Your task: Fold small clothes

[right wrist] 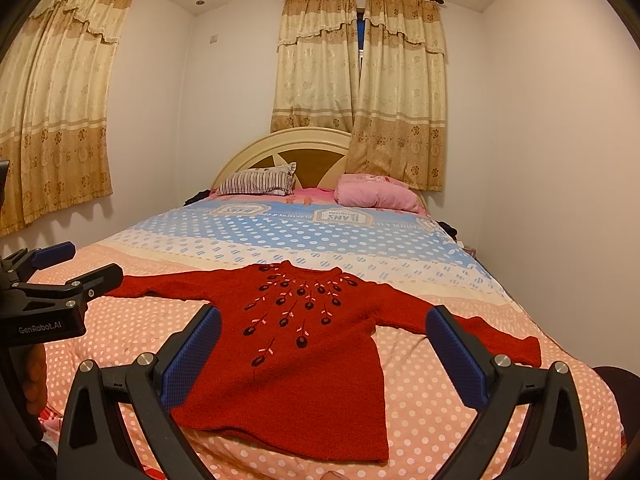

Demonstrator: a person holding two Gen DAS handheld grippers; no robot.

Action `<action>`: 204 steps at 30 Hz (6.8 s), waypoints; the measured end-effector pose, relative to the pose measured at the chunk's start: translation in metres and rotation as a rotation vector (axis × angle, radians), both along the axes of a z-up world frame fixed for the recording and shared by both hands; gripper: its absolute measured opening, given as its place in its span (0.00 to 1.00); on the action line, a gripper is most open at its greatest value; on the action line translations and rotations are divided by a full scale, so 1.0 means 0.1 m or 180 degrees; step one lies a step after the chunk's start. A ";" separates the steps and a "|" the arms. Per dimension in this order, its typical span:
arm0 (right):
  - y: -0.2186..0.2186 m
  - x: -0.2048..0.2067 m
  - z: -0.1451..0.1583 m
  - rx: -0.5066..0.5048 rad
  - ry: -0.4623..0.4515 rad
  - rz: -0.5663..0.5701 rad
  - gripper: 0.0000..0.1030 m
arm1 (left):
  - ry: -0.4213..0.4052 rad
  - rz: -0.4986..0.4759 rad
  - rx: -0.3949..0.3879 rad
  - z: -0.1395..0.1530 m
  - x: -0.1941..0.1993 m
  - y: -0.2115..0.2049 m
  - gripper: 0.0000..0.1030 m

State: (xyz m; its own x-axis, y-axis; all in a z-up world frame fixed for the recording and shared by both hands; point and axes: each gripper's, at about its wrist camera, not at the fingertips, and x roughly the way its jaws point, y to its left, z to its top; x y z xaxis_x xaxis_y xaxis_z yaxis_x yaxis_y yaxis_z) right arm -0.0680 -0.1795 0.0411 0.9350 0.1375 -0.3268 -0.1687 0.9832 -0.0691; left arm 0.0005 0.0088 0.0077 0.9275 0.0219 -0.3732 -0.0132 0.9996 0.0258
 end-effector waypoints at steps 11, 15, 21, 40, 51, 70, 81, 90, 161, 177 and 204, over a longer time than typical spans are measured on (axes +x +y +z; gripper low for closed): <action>-0.02 0.01 -0.01 0.0006 0.0005 0.0011 0.99 | 0.0005 0.0002 -0.0004 -0.01 0.00 0.02 1.00; -0.02 0.01 0.00 0.0043 0.0022 0.0029 0.99 | 0.0007 0.0003 -0.0009 -0.02 0.01 0.04 1.00; -0.02 0.02 -0.01 0.0049 0.0030 0.0030 0.99 | 0.0017 0.0006 -0.0010 -0.04 0.02 0.07 1.00; -0.84 0.77 -0.61 0.0459 0.0617 -0.0358 0.99 | 0.0258 0.0033 0.0127 -0.55 0.60 0.15 1.00; -2.17 1.32 -1.05 0.0903 0.1130 -0.1173 0.99 | 0.0664 -0.0116 -0.0065 -0.87 1.43 0.20 1.00; -4.21 2.05 -1.62 0.1808 0.1720 -0.2127 0.79 | 0.0937 0.0244 0.0248 -1.36 2.28 0.41 1.00; -4.10 2.29 -1.86 0.1786 0.1969 -0.1804 0.19 | 0.1110 0.0302 0.0159 -1.54 2.43 0.51 1.00; -3.98 2.11 -1.26 0.1661 0.1444 -0.1783 0.09 | 0.1053 0.0397 -0.0043 -1.49 2.30 0.73 1.00; 1.79 3.79 -0.32 0.0011 0.1236 0.0962 0.05 | 0.1018 0.0521 -0.0856 -1.72 2.00 1.63 1.00; 1.19 3.52 -1.25 0.0682 0.1723 0.1375 0.61 | 0.0928 0.0256 -0.0468 -1.39 1.94 1.41 1.00; -0.74 1.72 -1.81 0.0667 0.2234 0.0056 0.61 | 0.1528 -0.0317 -0.0596 -1.69 3.02 0.66 0.74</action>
